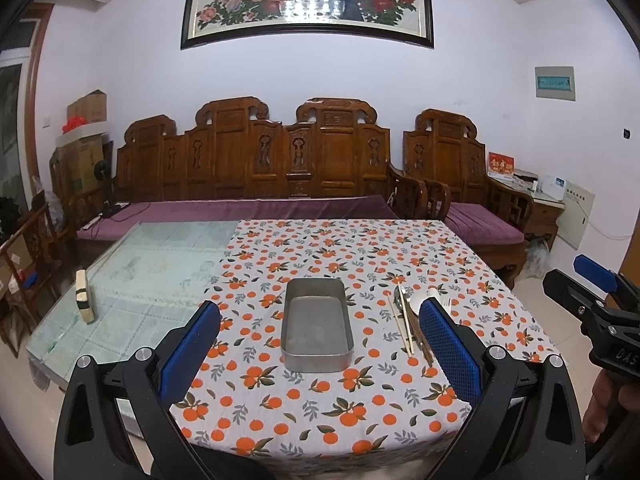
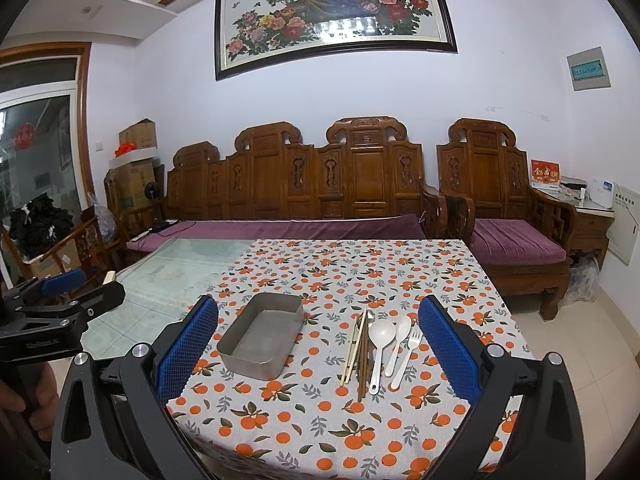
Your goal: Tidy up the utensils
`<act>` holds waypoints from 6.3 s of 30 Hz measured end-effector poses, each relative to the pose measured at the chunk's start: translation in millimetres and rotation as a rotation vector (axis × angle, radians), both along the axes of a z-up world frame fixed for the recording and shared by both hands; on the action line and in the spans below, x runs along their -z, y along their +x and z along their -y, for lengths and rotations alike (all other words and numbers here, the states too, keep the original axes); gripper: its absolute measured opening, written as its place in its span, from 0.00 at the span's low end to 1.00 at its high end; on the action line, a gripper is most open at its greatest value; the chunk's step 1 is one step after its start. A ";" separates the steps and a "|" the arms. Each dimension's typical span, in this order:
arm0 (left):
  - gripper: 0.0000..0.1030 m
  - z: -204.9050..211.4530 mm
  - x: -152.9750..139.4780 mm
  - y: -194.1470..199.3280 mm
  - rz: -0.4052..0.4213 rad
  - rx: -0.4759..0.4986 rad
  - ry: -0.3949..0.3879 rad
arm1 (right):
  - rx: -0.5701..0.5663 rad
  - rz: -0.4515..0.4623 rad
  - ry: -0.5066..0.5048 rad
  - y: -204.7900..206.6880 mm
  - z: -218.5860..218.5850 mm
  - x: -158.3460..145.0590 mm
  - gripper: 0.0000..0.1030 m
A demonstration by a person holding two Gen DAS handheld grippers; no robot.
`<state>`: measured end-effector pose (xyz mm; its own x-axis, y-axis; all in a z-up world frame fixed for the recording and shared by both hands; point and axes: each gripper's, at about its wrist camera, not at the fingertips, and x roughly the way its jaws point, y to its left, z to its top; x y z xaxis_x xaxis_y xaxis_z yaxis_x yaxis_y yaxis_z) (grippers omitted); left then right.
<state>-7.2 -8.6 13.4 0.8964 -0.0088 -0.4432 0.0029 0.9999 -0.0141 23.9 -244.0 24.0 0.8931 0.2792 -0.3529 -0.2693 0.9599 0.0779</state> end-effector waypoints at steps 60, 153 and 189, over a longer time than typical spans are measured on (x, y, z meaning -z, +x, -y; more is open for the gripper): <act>0.94 7.6 -2.1 -4.1 0.005 0.018 0.018 | 0.004 0.001 0.008 -9.4 -1.3 -19.5 0.97; 0.19 126.9 237.8 284.3 -0.504 0.356 -0.010 | -0.101 -0.501 -0.055 231.0 42.9 217.1 0.40; 0.04 95.4 209.5 275.3 -0.441 0.282 -0.006 | -0.097 -0.532 -0.062 246.4 31.7 243.2 0.11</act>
<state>268.1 -104.0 -196.1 0.5873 -0.2271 -0.7769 0.2647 0.9609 -0.0808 270.2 -275.7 -219.2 0.5578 0.3156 -0.7676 -0.2959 0.9397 0.1713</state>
